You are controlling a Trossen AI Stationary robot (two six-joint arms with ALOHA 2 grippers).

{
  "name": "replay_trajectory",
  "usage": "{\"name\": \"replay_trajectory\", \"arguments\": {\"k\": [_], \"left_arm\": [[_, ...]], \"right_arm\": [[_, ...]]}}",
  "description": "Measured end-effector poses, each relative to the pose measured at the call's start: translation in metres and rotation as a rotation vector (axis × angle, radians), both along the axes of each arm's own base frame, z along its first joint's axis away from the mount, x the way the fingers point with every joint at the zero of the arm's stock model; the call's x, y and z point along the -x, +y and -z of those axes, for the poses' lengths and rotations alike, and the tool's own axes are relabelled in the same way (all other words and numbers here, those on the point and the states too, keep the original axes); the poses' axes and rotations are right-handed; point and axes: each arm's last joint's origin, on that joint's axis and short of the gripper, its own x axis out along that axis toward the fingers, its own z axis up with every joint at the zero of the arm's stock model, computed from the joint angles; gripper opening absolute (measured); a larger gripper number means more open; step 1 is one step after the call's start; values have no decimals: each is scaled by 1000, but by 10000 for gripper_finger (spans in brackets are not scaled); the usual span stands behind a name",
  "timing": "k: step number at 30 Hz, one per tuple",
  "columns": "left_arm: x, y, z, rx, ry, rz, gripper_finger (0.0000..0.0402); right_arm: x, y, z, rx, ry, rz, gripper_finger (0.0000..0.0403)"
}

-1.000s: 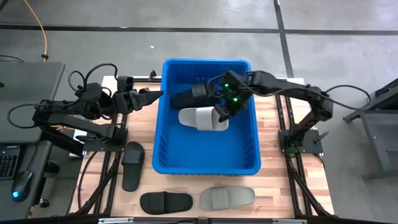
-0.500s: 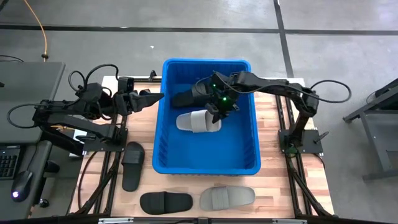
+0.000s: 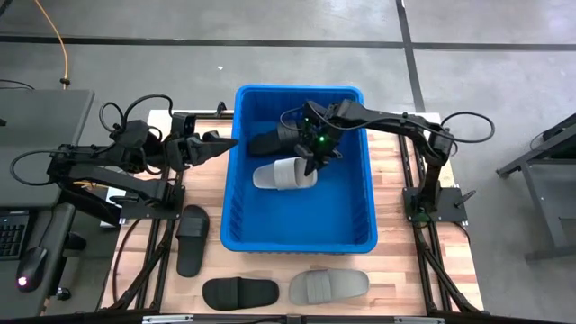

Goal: Pick and place slides into bin
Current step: Put the right white slipper into the bin

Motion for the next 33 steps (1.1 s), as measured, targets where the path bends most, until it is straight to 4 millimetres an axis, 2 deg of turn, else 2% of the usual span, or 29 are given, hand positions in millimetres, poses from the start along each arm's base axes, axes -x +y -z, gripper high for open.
{"name": "replay_trajectory", "arguments": {"k": [6,12,16,23,29,33], "left_arm": [[0,0,0,0,1,1,265],[0,0,1,-12,10,0,264],[-1,-1,2,-16,23,23,264],[-2,-1,4,1,47,21,264],[-2,0,5,-5,51,17,264],[-2,0,5,-13,52,14,264]], "right_arm": [[3,-11,6,10,57,62,0],[0,-13,30,-67,139,29,0],[-7,-12,44,-160,123,-12,0],[-6,-16,60,-69,213,-14,1],[-5,-24,62,24,245,19,1],[-2,-29,62,25,255,41,1]]}}
